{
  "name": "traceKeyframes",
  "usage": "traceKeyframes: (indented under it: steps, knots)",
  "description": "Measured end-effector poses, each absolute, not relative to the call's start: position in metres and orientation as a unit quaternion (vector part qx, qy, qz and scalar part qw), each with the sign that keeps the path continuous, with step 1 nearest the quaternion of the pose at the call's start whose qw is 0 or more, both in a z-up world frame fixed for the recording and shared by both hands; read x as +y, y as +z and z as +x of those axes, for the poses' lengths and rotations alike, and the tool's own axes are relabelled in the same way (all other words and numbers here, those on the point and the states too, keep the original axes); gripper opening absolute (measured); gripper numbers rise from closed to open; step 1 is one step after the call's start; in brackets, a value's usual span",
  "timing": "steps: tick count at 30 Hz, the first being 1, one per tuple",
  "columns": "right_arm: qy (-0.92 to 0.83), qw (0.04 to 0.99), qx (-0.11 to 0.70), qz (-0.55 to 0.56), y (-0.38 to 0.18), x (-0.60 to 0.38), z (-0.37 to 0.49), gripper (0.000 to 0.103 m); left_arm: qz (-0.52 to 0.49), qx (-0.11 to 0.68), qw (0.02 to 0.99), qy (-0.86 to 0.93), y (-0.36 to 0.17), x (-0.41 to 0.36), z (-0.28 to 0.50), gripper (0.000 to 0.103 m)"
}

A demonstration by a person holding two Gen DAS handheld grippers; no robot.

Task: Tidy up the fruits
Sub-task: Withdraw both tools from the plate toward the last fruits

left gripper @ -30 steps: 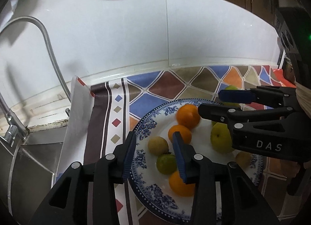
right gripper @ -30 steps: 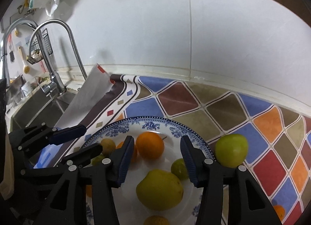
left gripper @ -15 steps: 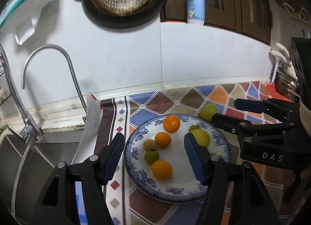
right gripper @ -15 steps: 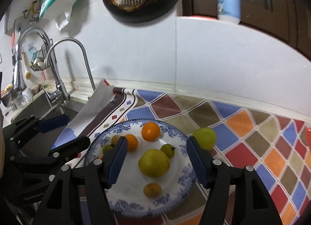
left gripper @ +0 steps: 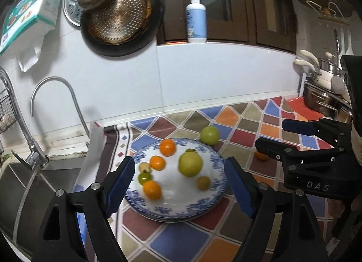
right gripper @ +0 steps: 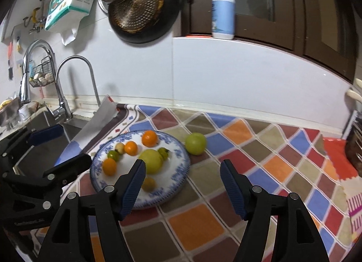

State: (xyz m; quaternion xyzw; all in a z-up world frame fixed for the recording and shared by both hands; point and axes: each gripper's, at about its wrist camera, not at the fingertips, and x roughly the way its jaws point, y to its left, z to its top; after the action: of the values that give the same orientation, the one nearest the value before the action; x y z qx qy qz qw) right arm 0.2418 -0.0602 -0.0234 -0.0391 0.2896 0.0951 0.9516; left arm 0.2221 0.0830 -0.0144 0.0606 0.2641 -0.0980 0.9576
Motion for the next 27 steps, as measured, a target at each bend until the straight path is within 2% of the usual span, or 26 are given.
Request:
traceKeyframes:
  steps: [15,27]
  knots:
    - [0.082,0.949,0.300,-0.050,-0.024,-0.127,0.229,0.069,0.053,0.264,0.960,-0.079,-0.013,0.021,0.217,0.095]
    - [0.097,0.938,0.330,-0.038,-0.053,-0.159,0.255,0.069,0.089,0.294,0.949,-0.064,-0.036,-0.008,0.238,0.097]
